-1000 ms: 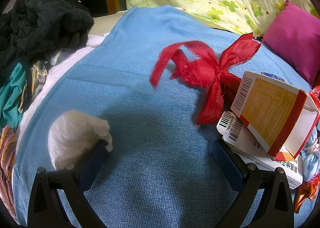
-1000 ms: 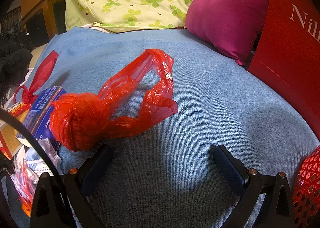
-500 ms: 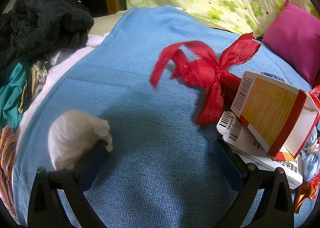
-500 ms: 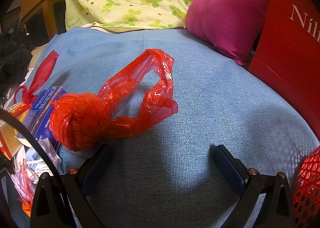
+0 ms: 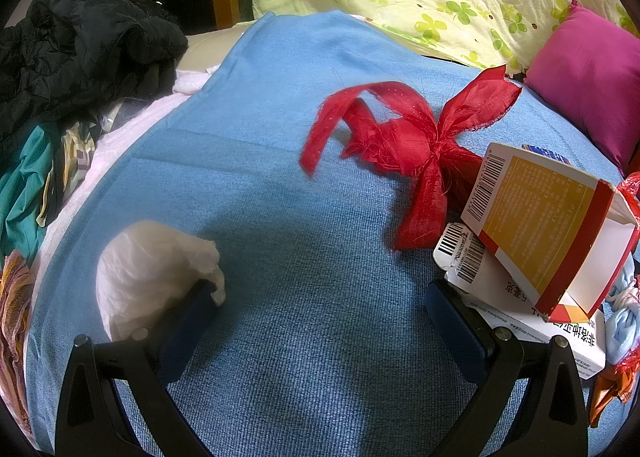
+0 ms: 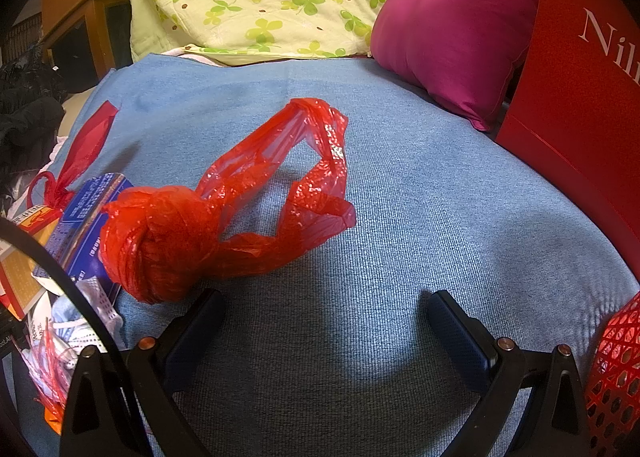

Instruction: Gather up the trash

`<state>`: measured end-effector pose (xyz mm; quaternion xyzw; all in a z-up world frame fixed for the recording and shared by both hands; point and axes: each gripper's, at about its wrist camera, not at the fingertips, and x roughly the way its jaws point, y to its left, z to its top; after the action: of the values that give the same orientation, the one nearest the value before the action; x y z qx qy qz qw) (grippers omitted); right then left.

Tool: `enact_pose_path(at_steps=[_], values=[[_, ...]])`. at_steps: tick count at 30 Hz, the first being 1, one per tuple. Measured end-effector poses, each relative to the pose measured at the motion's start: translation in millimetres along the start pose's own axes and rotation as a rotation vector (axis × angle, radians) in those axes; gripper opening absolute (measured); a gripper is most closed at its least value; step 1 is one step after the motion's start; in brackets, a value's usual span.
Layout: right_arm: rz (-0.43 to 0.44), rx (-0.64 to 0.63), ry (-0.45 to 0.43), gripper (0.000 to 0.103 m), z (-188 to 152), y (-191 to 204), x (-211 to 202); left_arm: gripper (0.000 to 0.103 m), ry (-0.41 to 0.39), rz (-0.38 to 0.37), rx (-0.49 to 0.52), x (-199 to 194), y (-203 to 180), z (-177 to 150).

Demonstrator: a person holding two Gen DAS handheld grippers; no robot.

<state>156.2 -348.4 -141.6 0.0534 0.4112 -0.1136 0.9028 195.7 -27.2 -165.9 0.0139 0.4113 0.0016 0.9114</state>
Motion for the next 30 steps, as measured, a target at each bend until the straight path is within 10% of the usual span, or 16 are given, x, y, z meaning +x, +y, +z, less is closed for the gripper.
enact_pose_path(at_steps=[30], values=[[0.0,0.0,0.0,0.103,-0.6,0.7,-0.3,0.103,0.002,-0.004,-0.008,-0.7,-0.6,0.4]])
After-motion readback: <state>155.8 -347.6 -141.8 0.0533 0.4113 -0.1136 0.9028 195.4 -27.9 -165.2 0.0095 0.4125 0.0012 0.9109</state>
